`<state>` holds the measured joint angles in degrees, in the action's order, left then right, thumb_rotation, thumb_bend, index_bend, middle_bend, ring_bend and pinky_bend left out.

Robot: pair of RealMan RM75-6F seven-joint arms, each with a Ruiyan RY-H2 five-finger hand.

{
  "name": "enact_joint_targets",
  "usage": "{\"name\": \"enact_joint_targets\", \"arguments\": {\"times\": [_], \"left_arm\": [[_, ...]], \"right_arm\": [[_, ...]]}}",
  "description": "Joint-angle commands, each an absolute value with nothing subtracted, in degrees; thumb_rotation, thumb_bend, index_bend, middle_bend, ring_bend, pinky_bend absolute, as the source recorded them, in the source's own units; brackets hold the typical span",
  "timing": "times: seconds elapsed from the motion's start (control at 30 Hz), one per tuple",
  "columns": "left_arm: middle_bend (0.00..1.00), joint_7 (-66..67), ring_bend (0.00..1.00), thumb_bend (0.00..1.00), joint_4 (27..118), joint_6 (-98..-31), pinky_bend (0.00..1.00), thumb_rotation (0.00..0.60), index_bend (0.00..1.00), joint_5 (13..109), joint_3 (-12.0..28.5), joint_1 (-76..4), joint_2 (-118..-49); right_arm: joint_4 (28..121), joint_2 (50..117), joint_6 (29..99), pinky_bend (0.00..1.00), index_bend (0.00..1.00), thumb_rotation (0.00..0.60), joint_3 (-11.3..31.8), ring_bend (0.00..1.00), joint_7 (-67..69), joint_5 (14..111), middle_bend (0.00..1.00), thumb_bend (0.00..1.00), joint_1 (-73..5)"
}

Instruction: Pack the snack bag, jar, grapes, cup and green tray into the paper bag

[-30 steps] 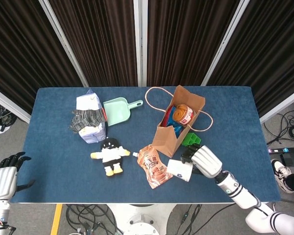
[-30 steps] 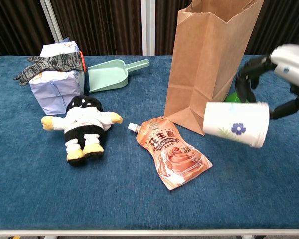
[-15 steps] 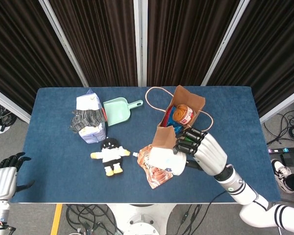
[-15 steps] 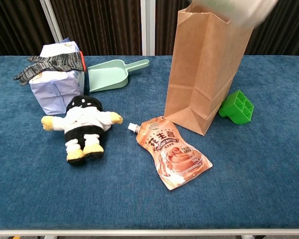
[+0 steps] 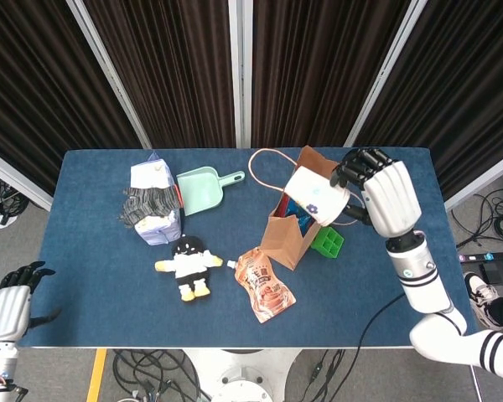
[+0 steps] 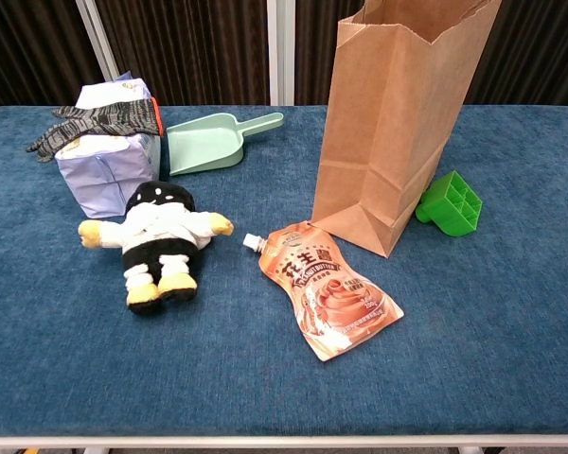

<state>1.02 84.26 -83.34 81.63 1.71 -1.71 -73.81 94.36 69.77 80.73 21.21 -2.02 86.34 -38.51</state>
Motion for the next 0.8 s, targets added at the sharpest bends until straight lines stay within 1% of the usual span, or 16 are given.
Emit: {"name": "enact_joint_targets", "arguments": {"times": [0.03,0.33,0.6,0.8], "left_arm": [[0.29,0.91,0.21,0.12,84.21,-83.4,0.22,0.6,0.37,81.75,1.66,-1.7,-73.82],[0.29,0.66,0.21,0.11,84.04,-83.14,0.22,0.6,0.37,81.38,1.56,-1.55,-73.79],[0.29,0.25,0.21,0.11,84.04,-83.19,0.22,0.6,0.37,81.63,1.62,-1.67,-73.84],[0.29,0.15,0.21,0.12,84.1,-83.13,0.22,0.6,0.37,81.67,1.57,-1.68,-73.67]], "right_arm": [[92.38,70.02,76.78,0.46,0.76,0.6,22.45,0.41,-4.04,82.03,0.66,0.33,-39.97],[92.45,68.8,69.55,0.43,0.74,0.6,21.48,0.38,-12.45,74.0,0.66,0.32,-41.02],[90.52,70.41,67.91,0.42,0.74,0.6,20.4,0.38,-13.94,72.4,0.65,0.32,-41.79],[88.78,71.85,68.15,0.42,0.73,0.6,21.13,0.38,-12.76,72.15,0.65,0.32,-42.68]]}}
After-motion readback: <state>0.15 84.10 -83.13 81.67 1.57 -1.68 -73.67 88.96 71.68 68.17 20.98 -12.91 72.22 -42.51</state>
